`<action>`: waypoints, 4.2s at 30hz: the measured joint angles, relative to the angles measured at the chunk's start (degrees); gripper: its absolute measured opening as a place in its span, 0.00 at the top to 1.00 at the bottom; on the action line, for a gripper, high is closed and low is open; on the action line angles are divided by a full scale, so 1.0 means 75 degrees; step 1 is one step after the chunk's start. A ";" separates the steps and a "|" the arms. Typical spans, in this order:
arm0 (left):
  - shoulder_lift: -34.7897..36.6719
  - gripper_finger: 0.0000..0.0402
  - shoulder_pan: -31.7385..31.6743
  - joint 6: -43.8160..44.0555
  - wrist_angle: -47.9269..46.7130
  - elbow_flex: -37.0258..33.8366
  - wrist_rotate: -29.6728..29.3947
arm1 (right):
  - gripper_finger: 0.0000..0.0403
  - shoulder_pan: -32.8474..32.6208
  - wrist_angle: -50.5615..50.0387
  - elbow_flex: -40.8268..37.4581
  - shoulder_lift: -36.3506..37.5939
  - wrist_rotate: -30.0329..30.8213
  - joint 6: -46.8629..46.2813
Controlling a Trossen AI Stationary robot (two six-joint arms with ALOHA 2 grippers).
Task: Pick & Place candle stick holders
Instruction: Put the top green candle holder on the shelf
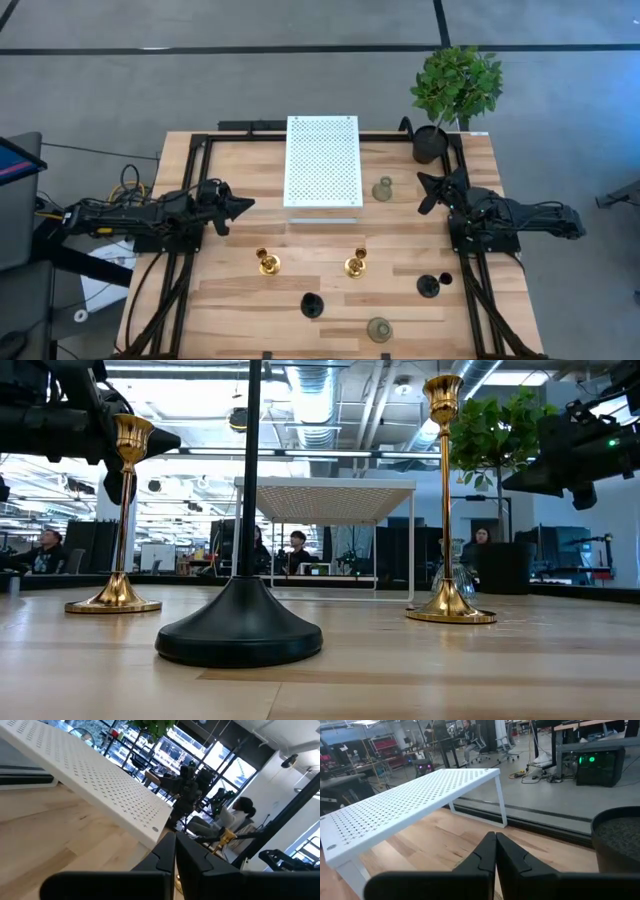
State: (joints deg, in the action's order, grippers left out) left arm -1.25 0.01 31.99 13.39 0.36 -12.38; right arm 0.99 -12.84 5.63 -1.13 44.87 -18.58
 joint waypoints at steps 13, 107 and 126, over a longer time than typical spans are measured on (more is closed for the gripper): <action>-0.0001 0.97 0.0000 -0.0004 0.0044 0.0000 0.0005 | 1.00 0.0000 0.0001 0.0003 0.0000 -0.0202 -0.0531; -0.3231 0.99 0.0460 -0.3407 -0.2873 0.4156 -0.1008 | 0.69 -0.0414 -0.1129 0.3092 -0.8480 -0.1664 0.0269; -0.3233 0.99 0.0460 -0.3406 -0.2873 0.4156 -0.1008 | 0.29 0.1164 0.0150 0.3092 -0.9052 -0.2463 -0.0012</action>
State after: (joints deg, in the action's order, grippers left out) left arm -25.50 3.46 6.44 -8.16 31.53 -19.94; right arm 9.73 -11.71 28.82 -69.02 26.40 -18.67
